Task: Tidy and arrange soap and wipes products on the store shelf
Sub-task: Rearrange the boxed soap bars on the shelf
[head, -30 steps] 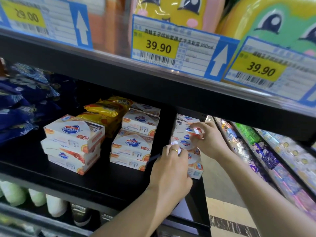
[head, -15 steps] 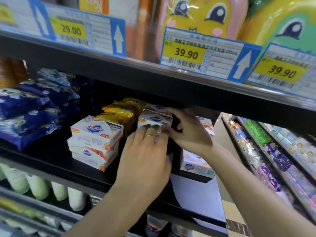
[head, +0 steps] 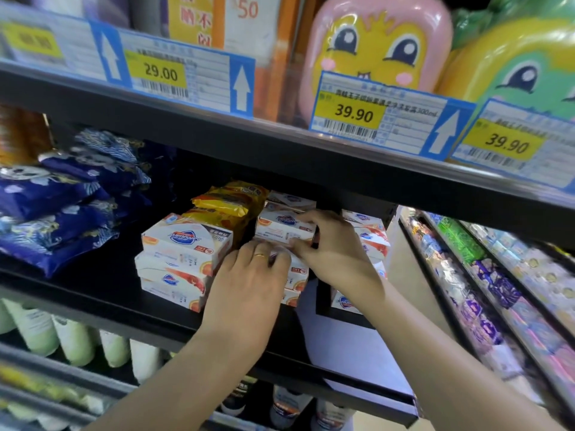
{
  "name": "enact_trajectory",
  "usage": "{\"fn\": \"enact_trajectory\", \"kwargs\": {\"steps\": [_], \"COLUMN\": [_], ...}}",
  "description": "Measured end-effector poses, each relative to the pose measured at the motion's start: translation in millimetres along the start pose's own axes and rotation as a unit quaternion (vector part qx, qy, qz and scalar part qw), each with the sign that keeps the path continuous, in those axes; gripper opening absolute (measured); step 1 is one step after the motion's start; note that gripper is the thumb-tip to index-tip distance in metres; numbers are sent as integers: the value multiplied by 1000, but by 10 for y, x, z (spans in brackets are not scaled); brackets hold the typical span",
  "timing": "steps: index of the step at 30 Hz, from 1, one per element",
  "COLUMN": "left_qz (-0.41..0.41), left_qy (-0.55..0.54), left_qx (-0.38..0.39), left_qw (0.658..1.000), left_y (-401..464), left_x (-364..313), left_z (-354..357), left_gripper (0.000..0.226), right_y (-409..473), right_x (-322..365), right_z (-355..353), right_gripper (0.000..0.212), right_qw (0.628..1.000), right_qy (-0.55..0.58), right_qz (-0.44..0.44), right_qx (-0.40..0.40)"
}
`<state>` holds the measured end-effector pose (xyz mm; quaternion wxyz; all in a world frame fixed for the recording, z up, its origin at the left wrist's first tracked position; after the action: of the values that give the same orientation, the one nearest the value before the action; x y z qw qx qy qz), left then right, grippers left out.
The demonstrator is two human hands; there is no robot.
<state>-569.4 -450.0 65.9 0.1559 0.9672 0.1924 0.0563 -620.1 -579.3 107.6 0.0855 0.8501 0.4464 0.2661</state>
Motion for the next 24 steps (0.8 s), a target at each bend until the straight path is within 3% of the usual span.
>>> {"fn": "enact_trajectory", "kwargs": {"steps": [4, 8, 10, 16, 19, 24], "left_qz": [8, 13, 6, 4, 9, 18], "left_qy": [-15, -59, -81, -62, -49, -49], "left_qx": [4, 6, 8, 57, 108, 126], "left_qw": [1000, 998, 997, 996, 993, 991], "left_y": [34, 117, 154, 311, 400, 401], "left_x": [25, 63, 88, 156, 163, 148], "left_z": [36, -7, -22, -28, -30, -11], "left_gripper": [67, 60, 56, 71, 68, 67], "right_y": [70, 84, 46, -106, -183, -365], "right_x": [-111, -146, -185, -306, -513, -905], "right_z": [24, -3, -58, -328, -458, -649], "right_gripper": [48, 52, 52, 47, 44, 40], "right_qw": [998, 997, 997, 997, 996, 993], "right_qy": [32, 60, 70, 77, 90, 82], "right_qz": [38, 27, 25, -3, 23, 81], "right_qx": [29, 45, 34, -20, -15, 2]}}
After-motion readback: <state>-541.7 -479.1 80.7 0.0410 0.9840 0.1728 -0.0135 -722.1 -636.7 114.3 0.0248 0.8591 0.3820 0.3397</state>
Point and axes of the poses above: each hand's wrist, its own y-axis towards the middle knuckle, its own z-axis out of the palm, x = y × z, the point moved 9 cm from there along y, towards the middle knuckle, and after that the axes turned 5 degrees about x, right-handed, at the moved point
